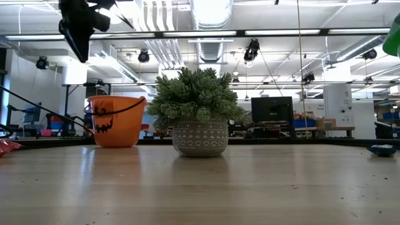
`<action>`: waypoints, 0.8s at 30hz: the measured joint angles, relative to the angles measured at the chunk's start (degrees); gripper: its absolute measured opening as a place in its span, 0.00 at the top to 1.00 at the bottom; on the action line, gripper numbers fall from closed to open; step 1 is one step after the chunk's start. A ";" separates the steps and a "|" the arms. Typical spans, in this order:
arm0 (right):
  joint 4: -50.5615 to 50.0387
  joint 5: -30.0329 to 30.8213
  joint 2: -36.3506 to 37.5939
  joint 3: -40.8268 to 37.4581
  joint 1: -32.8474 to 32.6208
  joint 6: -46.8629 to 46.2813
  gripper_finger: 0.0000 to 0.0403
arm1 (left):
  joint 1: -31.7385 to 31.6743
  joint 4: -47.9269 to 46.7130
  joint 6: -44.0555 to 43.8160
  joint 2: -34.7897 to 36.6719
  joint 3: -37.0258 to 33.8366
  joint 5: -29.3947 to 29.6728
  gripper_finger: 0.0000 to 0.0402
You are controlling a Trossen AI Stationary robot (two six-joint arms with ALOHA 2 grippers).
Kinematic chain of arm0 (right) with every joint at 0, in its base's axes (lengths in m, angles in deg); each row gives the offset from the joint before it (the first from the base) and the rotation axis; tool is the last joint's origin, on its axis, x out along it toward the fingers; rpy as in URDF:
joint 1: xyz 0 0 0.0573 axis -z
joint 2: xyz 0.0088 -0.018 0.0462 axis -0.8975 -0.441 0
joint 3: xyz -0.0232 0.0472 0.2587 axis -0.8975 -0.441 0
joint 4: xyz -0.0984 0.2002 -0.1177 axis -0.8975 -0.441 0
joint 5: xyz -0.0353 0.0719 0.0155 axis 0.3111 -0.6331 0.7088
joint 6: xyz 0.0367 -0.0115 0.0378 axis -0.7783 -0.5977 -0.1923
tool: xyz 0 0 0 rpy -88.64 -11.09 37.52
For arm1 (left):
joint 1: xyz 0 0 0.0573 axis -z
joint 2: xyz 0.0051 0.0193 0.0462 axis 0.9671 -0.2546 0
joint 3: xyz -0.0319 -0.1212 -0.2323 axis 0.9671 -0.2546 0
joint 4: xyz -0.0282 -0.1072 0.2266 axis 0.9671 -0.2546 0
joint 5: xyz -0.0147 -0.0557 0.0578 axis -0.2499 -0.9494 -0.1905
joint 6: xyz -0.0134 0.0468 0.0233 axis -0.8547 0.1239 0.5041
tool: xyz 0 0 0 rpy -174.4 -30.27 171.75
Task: Sort candy
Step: Put the red candy into the orange bucket
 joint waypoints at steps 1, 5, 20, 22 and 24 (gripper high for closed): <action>0.02 0.27 0.00 0.00 0.00 0.27 0.55 | 0.00 0.22 0.02 -0.24 0.00 0.00 0.66; -0.08 0.83 0.00 0.00 0.00 2.68 0.55 | 0.00 0.54 -2.40 -1.60 0.00 -0.04 0.66; -10.68 7.12 0.00 0.00 0.02 5.82 0.56 | 0.11 -5.33 -5.77 -10.72 6.43 -7.77 0.65; -14.06 8.08 0.00 0.00 0.02 4.38 0.56 | 0.10 -5.45 -5.75 -11.72 8.91 -7.90 0.63; -16.95 8.50 0.00 0.00 0.02 3.48 0.56 | 0.09 -5.21 -5.73 -12.33 11.98 -8.87 0.60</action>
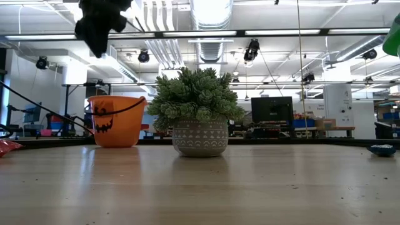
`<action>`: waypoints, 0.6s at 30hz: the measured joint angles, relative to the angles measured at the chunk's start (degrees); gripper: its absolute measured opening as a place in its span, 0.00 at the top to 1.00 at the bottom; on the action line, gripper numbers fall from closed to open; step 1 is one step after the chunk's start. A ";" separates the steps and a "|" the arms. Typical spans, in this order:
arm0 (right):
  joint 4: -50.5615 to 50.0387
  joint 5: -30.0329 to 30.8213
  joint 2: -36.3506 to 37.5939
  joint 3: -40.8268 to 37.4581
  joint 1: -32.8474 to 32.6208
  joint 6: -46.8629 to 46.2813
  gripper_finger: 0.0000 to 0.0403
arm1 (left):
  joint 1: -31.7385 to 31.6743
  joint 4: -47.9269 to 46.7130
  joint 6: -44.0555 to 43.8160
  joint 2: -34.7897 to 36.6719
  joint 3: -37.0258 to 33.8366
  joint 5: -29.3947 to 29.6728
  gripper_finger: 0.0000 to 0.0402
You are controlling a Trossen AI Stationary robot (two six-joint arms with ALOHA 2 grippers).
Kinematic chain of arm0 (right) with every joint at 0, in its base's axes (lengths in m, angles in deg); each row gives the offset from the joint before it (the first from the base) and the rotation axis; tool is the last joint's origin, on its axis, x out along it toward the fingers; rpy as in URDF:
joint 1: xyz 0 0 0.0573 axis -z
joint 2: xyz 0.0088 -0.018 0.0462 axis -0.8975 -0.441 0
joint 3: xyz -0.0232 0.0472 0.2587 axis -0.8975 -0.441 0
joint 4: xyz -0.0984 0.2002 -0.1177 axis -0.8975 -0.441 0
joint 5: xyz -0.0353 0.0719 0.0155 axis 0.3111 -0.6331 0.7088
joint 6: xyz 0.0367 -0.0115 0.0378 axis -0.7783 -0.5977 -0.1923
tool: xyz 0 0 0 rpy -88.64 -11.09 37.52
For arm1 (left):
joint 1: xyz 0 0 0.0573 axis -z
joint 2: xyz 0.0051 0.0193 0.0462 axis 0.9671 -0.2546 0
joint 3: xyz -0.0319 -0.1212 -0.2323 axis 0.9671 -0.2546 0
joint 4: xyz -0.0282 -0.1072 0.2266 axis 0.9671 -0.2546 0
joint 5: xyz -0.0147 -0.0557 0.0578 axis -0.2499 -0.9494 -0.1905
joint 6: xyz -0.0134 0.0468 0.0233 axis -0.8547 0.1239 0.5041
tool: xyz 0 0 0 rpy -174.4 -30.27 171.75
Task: Sort candy
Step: Put the red candy into the orange bucket
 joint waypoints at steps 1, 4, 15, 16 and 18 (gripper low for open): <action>-1.32 0.00 0.00 0.00 0.00 -0.09 0.56 | 0.00 -0.13 0.00 -0.04 1.25 -0.65 0.57; -3.23 0.22 0.00 0.00 0.00 -0.05 0.56 | 0.00 -0.11 0.09 -0.12 3.79 -0.24 0.50; -4.64 14.78 0.21 0.00 3.15 -1.03 0.56 | 0.76 -0.18 -10.93 5.97 -1.57 -2.93 0.42; -5.37 15.96 0.26 0.00 3.94 -2.21 0.56 | 0.94 -0.21 -11.70 7.13 -2.65 -2.97 0.42; -7.03 17.61 0.39 0.00 5.63 -4.45 0.56 | 1.27 -0.20 -12.40 9.55 -4.85 -3.10 0.42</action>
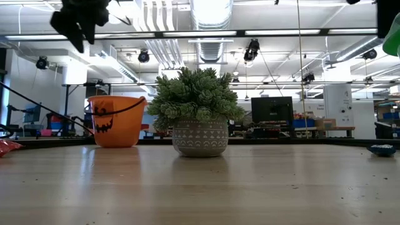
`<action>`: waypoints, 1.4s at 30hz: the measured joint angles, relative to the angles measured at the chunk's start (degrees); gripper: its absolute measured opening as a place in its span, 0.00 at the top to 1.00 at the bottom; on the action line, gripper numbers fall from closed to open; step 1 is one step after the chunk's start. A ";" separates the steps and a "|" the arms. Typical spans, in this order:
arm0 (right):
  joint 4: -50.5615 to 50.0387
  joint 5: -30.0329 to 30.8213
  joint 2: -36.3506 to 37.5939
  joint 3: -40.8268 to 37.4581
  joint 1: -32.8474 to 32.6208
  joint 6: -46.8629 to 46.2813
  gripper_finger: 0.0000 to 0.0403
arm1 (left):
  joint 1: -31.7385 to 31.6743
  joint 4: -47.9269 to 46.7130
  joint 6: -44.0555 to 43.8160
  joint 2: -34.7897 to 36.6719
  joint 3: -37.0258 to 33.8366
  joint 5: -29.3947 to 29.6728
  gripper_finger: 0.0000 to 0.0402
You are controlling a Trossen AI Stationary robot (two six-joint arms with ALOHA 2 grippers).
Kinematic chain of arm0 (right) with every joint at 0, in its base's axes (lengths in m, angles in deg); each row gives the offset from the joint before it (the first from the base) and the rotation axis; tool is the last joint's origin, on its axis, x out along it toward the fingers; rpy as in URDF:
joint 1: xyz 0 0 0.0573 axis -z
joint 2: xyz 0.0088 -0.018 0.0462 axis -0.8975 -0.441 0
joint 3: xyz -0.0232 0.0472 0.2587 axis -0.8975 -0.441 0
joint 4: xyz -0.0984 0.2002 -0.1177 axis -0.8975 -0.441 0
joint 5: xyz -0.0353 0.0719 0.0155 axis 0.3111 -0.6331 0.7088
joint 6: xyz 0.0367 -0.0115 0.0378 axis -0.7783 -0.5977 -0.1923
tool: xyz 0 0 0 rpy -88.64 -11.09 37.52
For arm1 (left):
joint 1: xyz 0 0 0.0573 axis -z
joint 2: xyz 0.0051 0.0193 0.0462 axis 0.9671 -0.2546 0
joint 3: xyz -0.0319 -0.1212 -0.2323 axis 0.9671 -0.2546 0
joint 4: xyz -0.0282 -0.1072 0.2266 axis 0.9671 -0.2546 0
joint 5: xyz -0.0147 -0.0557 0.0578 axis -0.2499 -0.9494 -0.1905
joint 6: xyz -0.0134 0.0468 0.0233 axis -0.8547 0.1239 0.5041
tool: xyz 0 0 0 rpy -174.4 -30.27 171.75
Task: Sort candy
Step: Put the red candy into the orange bucket
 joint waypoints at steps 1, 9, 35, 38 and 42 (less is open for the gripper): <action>-0.63 0.38 0.13 0.00 0.94 -0.91 0.56 | 0.09 0.02 -0.97 1.21 -1.05 0.00 0.42; -2.01 2.82 0.59 0.00 10.00 -0.11 0.56 | 0.68 1.14 -13.60 10.65 -9.40 -2.08 0.42; -0.33 0.13 1.03 0.66 21.40 8.94 0.56 | 9.44 5.00 7.74 20.84 -37.52 -8.73 0.43; -0.35 0.09 1.03 1.18 21.40 9.08 0.56 | 9.98 5.49 8.78 20.86 -37.10 -8.76 0.43; -0.29 0.09 1.01 2.03 21.42 9.54 0.56 | 12.21 6.46 7.74 20.41 -37.10 -9.31 0.43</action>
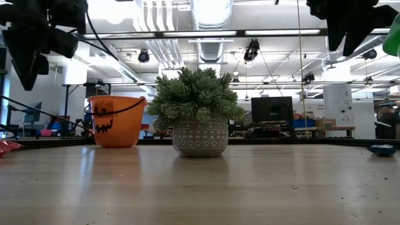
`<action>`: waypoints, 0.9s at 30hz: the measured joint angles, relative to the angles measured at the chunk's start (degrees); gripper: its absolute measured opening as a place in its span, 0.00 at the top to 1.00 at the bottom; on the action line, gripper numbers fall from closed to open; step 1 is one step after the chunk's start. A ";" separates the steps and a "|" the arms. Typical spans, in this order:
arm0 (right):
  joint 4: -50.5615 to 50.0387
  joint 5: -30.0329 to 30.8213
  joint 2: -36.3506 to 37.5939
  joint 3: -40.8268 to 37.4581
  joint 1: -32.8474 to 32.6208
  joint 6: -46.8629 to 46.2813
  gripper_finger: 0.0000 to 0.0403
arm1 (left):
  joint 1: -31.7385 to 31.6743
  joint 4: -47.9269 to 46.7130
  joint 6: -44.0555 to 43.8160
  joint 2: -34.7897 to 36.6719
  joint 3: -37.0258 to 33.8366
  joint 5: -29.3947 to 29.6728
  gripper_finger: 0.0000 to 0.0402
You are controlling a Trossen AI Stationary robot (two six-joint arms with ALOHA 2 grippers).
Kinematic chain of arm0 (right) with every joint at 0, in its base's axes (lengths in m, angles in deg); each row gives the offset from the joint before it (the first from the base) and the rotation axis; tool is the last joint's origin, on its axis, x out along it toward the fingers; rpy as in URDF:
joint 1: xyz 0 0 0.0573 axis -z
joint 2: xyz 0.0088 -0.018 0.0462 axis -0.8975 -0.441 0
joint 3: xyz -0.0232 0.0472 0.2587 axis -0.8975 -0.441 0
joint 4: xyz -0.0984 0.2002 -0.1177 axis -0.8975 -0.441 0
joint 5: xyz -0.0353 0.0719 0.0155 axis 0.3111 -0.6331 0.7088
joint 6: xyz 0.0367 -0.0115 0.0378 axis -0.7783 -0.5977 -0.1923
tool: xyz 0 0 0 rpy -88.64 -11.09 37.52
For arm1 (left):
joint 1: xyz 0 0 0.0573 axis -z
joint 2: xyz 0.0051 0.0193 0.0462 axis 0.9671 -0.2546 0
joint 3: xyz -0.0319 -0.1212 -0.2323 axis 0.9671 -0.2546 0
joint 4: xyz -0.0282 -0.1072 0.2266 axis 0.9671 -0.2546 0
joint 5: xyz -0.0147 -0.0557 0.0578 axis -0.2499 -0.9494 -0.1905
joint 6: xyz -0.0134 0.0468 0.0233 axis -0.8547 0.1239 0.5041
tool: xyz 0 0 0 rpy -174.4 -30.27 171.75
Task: Sort candy
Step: Put the red candy into the orange bucket
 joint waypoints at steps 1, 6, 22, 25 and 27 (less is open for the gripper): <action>-0.09 0.00 0.00 0.13 0.00 0.00 0.56 | 0.84 0.19 -0.78 -0.25 0.00 0.00 0.43; -0.07 0.02 -0.04 0.68 0.00 0.31 0.56 | 6.13 0.23 -8.69 -2.88 0.00 -0.51 0.43; -0.06 -0.02 -0.04 0.71 -0.07 4.63 0.56 | 20.40 7.50 -53.68 -4.15 1.81 2.81 0.43; -0.12 -0.38 -0.04 0.73 -0.05 7.97 0.56 | 22.24 7.50 -60.96 -4.44 1.81 6.25 0.43; -0.16 -0.35 -0.04 0.73 -0.06 10.87 0.56 | 23.17 7.52 -64.99 -4.92 1.81 9.50 0.43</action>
